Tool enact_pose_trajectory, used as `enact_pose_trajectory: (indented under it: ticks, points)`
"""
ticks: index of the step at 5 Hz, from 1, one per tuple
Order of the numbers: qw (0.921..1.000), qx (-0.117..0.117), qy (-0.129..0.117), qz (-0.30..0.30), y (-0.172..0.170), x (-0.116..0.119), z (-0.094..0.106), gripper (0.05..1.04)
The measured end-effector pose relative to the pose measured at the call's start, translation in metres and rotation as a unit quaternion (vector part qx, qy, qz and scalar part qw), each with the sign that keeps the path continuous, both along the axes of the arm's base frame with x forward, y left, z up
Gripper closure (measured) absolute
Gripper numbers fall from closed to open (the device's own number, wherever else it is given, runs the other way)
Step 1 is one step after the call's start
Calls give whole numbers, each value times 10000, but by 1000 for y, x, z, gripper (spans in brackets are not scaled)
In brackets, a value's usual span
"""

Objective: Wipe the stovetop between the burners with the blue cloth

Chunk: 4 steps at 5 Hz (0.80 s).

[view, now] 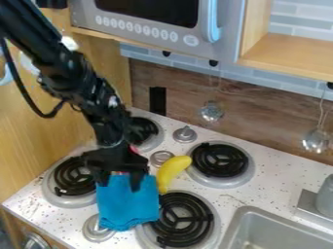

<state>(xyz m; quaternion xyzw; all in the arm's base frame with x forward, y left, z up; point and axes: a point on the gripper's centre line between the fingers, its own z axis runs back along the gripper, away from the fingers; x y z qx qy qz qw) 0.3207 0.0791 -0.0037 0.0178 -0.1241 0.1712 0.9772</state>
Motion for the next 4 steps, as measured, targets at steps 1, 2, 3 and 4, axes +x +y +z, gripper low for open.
enact_pose_trajectory:
  ticks: [1, 2, 3, 4]
  points:
    - [9999, 108, 43, -17, 4, 3, -12, 83]
    - [9996, 228, 135, -12, 8, 2, -24, 83]
    - [9992, 289, 272, 40, 13, 8, -37, 83]
    - [9989, 358, 308, -21, 8, 25, -43, 82]
